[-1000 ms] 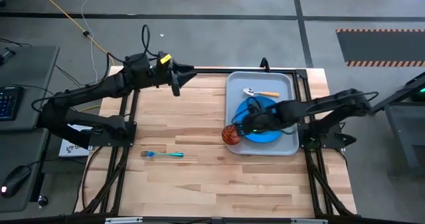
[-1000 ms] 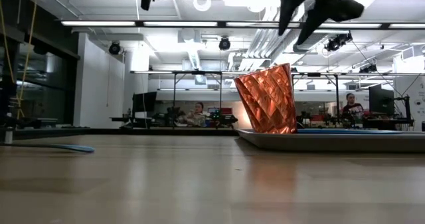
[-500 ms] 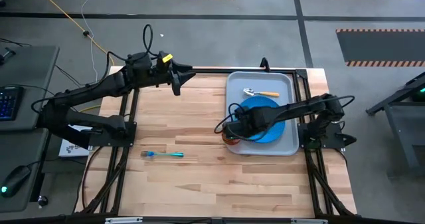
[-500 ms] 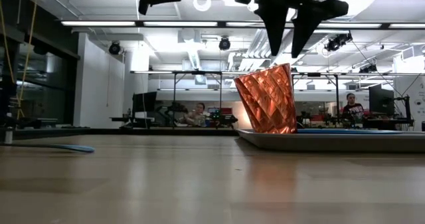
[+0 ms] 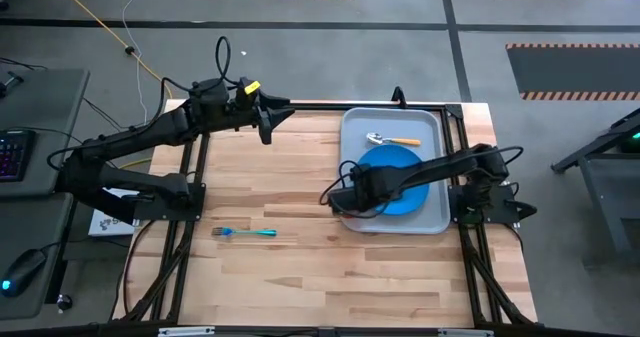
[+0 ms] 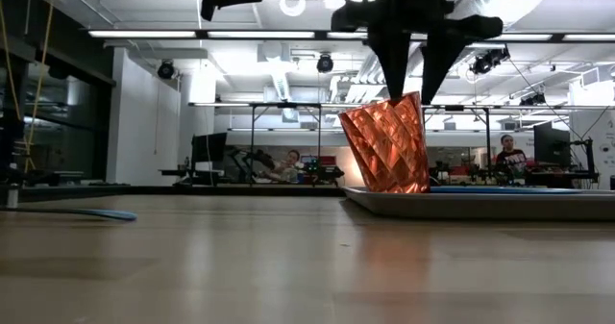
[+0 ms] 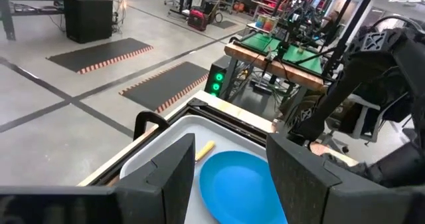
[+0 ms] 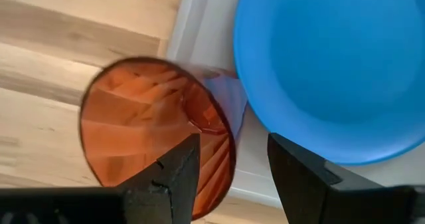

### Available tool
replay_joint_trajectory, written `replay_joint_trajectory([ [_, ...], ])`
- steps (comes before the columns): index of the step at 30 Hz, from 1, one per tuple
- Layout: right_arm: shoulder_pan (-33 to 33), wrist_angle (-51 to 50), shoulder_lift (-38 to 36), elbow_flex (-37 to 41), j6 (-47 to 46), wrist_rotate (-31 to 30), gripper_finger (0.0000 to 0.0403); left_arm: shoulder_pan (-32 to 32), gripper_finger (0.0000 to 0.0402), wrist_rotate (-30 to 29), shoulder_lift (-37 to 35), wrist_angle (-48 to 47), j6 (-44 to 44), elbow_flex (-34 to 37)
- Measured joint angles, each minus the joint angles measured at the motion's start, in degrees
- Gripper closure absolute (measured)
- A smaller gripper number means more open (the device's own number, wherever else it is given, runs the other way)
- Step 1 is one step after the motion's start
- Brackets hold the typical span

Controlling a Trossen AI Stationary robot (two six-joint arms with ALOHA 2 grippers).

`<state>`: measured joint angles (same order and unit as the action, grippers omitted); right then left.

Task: Pick and place plate/cup/fork/spoon on tray
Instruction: Put the brown cup to the top left of the blue plate on the gray serving tray

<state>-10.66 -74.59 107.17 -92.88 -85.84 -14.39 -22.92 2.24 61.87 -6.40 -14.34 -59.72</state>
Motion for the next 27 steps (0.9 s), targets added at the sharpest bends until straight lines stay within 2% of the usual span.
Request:
replay_joint_trajectory([
  [12, 1.4, 1.1, 2.3, 0.0, 3.0, 1.3, 0.0246, 0.0, 0.0227, 0.0, 0.2, -0.2, 0.0, 0.0],
  [15, 1.4, 1.1, 2.3, 0.0, 4.4, 1.4, 0.028, 0.0, 0.0227, 0.0, 0.2, -0.2, 0.0, 0.0],
  [20, 1.3, 1.4, 0.3, 0.0, 5.6, 1.2, 0.0381, 0.0, 0.0227, 0.0, 0.2, -0.2, 0.0, 0.0],
  [27, 1.2, 1.0, -7.6, 0.0, 8.3, -0.1, 0.0396, 0.0, 0.0227, 0.0, 0.2, -0.2, 0.0, 0.0],
])
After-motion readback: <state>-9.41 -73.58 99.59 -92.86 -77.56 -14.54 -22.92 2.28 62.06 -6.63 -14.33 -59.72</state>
